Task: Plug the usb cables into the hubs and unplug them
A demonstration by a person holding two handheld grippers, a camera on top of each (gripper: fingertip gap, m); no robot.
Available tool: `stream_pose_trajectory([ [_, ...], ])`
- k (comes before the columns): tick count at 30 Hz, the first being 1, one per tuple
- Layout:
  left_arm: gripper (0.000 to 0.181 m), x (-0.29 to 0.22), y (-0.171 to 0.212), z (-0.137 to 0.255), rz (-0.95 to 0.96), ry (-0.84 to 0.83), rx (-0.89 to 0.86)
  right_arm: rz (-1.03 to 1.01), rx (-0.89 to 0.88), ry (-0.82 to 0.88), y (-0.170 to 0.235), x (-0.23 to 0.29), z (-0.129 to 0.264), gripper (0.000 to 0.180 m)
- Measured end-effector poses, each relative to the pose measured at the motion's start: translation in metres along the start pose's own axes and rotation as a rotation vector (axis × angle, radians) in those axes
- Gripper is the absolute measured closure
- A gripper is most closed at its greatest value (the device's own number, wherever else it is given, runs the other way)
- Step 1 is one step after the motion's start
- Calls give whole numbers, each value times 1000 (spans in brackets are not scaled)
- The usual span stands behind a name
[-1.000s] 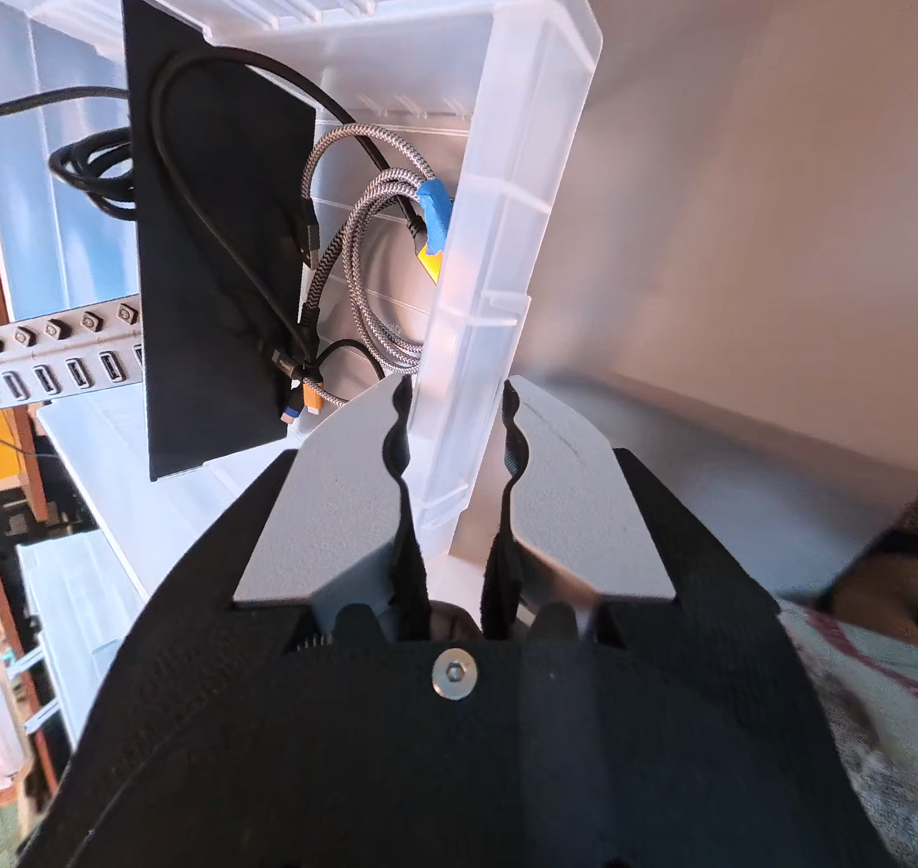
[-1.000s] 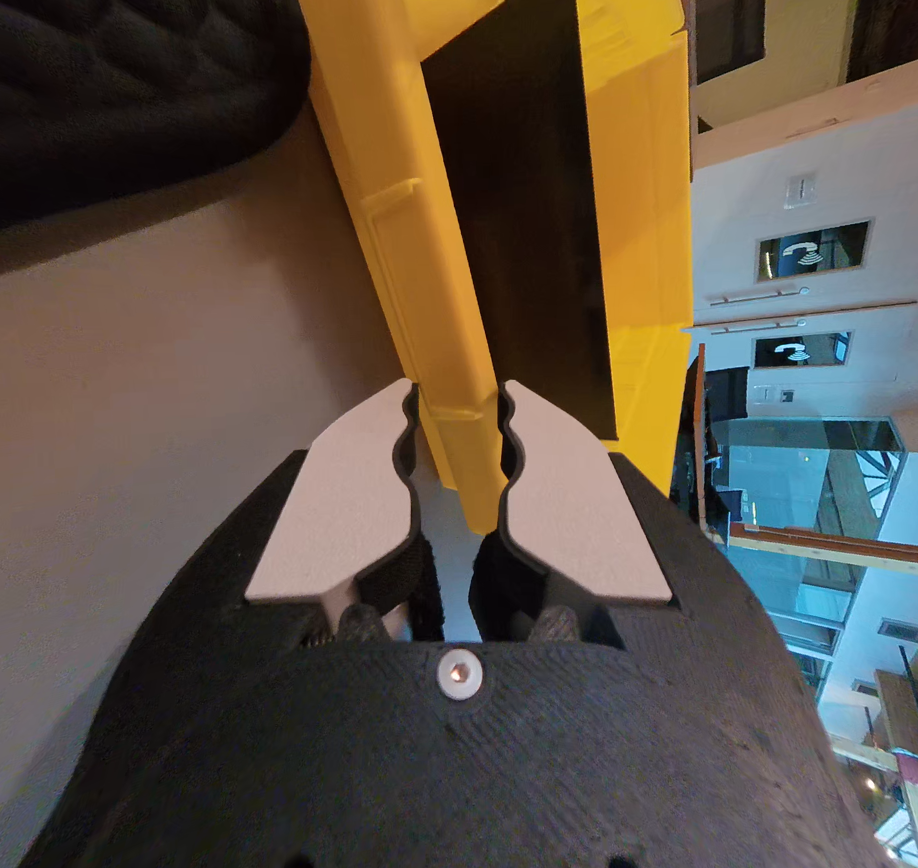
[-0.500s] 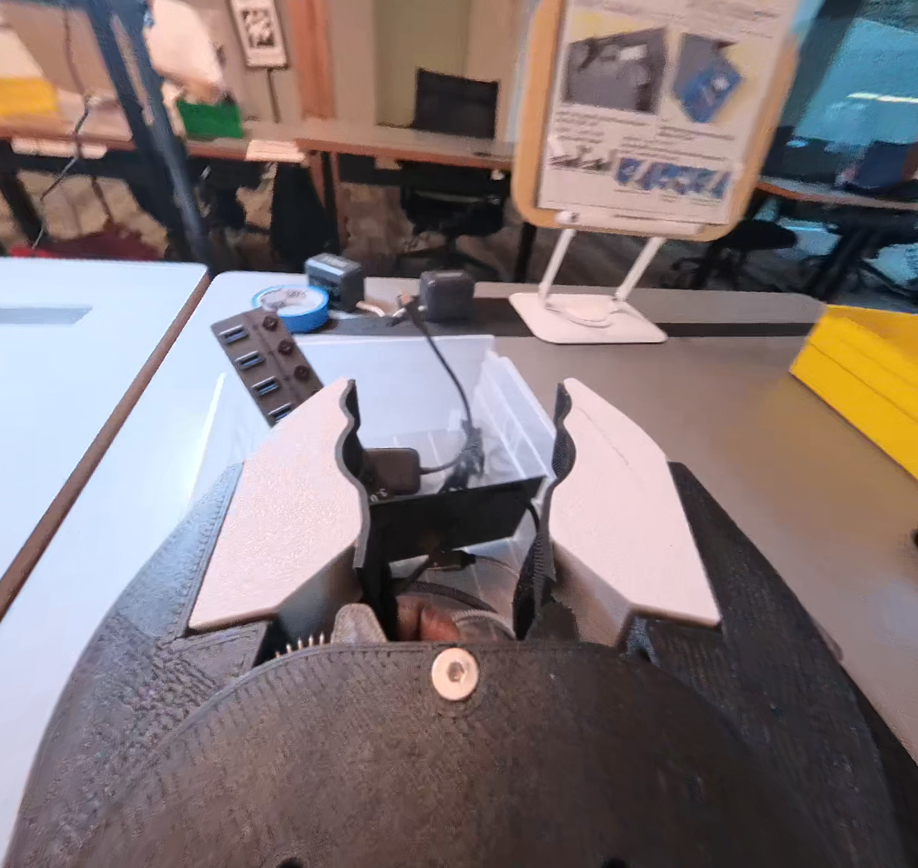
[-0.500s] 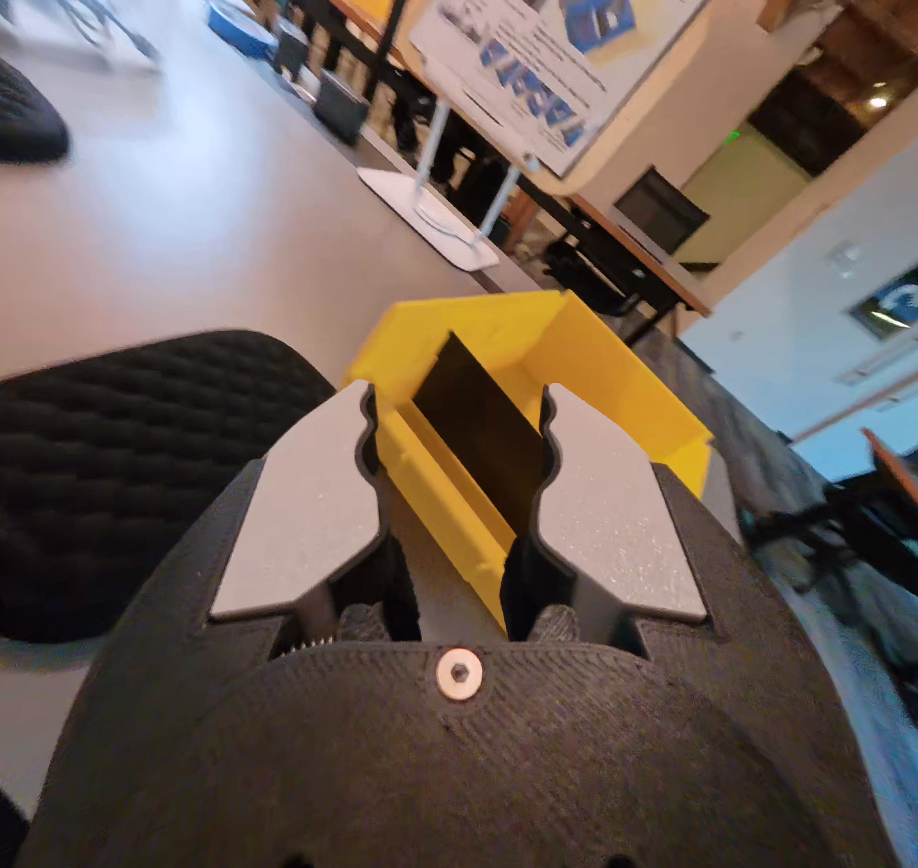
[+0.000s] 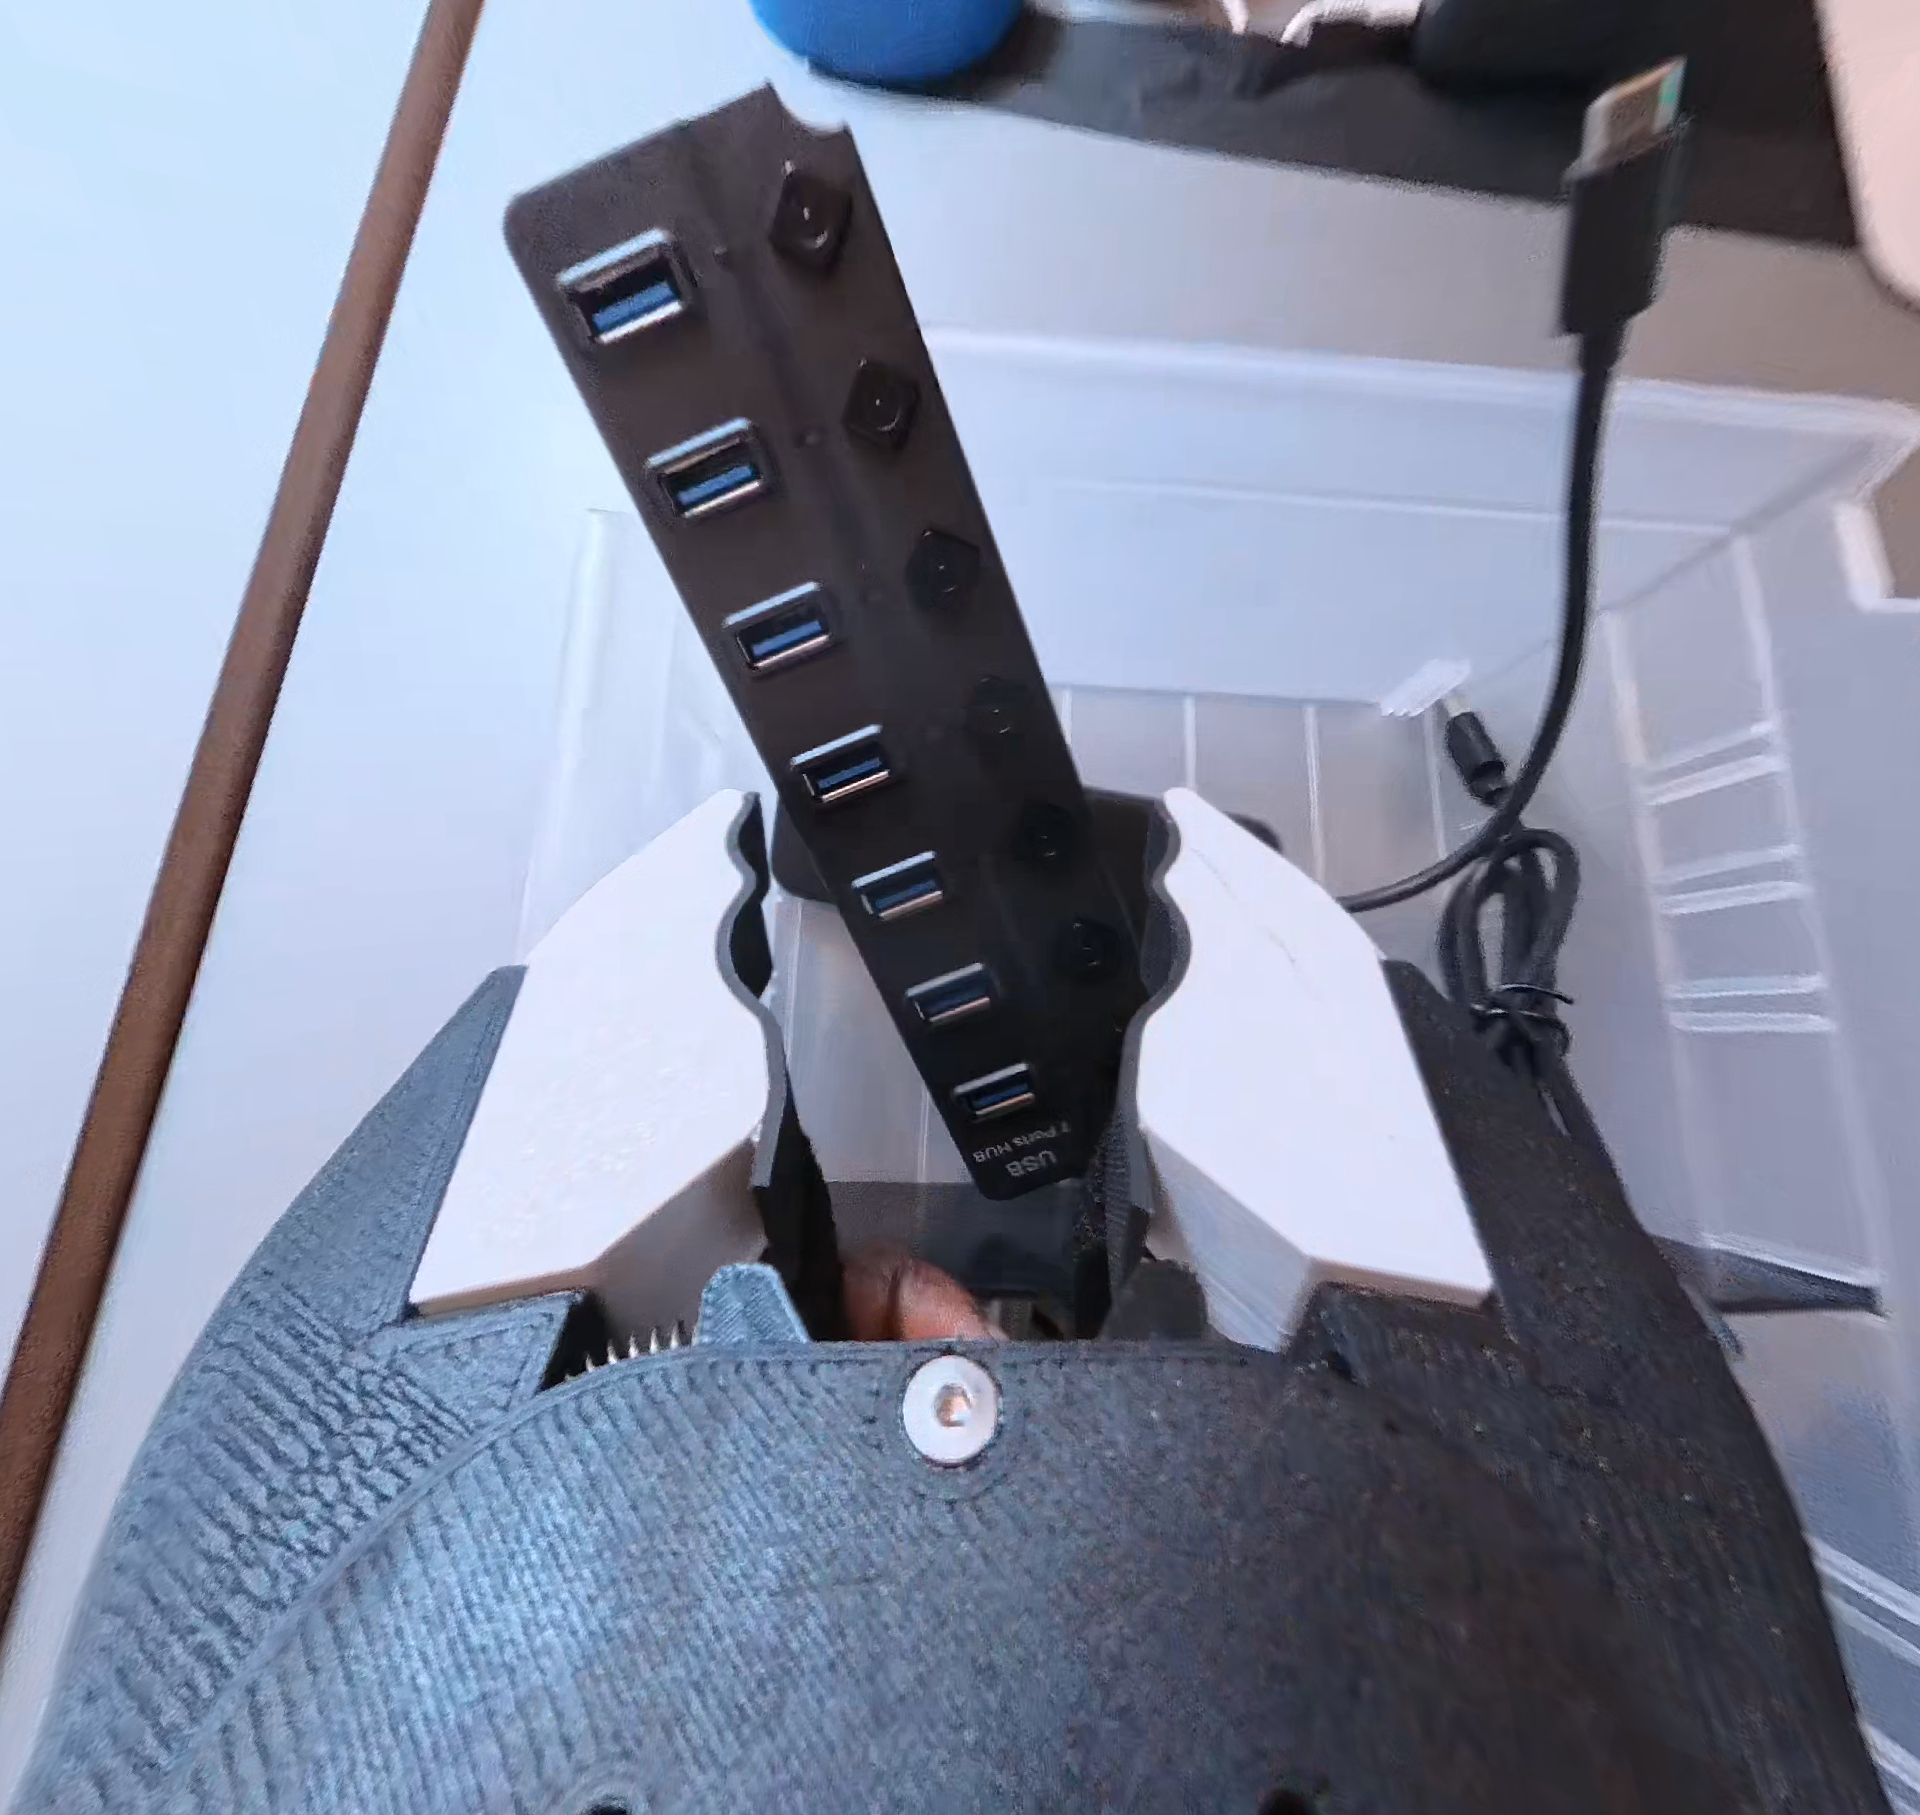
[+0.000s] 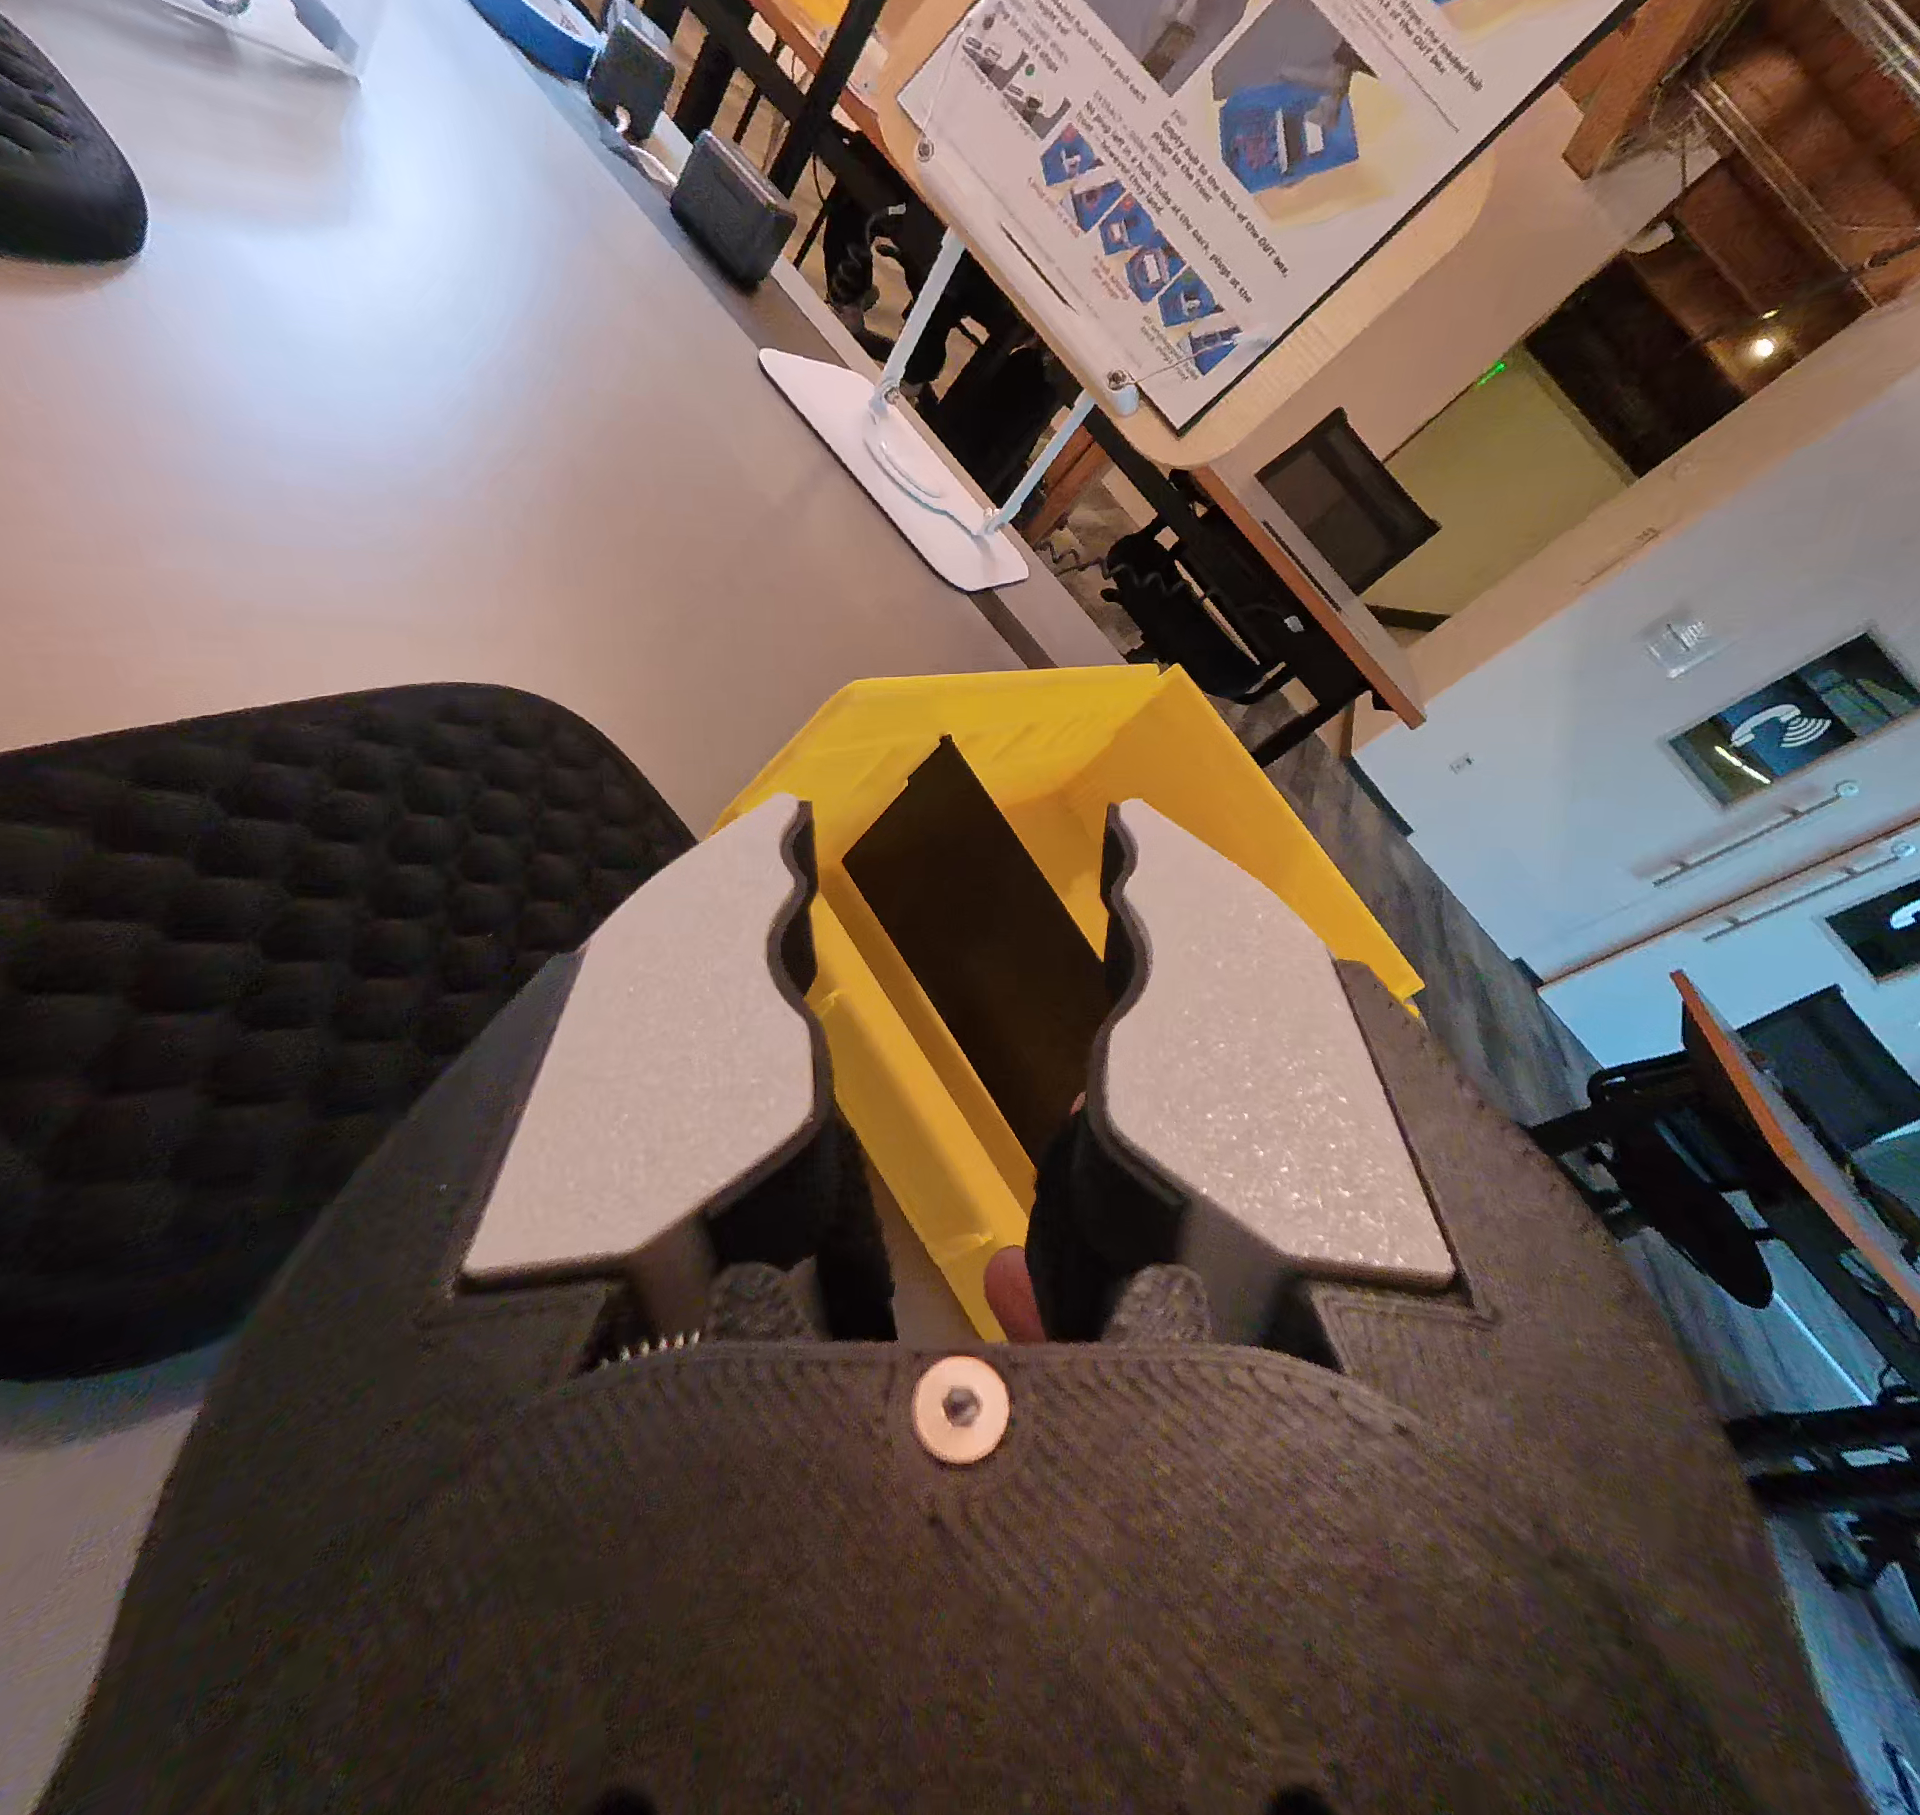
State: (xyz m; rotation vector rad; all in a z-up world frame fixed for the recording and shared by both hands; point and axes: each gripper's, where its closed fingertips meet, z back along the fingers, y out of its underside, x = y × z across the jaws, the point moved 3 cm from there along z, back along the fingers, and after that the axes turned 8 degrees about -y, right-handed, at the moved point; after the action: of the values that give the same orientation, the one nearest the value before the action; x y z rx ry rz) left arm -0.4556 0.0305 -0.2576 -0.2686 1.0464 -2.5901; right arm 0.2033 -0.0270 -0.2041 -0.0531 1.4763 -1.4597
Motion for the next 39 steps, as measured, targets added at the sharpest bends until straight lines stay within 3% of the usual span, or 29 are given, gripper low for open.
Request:
stream_pose_trajectory([
  [7, 120, 0, 1, -8, -91, -48, 53, 17, 31, 31, 5, -2, 1, 129],
  [11, 122, -1, -3, 0, -61, -11, -71, 22, 79, 49, 12, -5, 1, 130],
  [15, 124, 0, -18, 25, -62, 0, -302, 34, 83, 54, 11, -5, -1, 131],
  [21, 126, -9, -60, 106, -72, 11, -672, 48, 53, 45, 3, -2, -5, 132],
  [28, 127, -44, -89, 232, -89, 104, -1153, 45, -44, 21, -14, 3, -9, 132],
  [34, 128, -92, -87, 321, -183, 254, -1445, 49, -102, 15, -26, 6, -10, 132],
  [39, 128, -160, -61, 353, -342, 436, -1516, 8, -281, -28, -56, 14, -11, 132],
])
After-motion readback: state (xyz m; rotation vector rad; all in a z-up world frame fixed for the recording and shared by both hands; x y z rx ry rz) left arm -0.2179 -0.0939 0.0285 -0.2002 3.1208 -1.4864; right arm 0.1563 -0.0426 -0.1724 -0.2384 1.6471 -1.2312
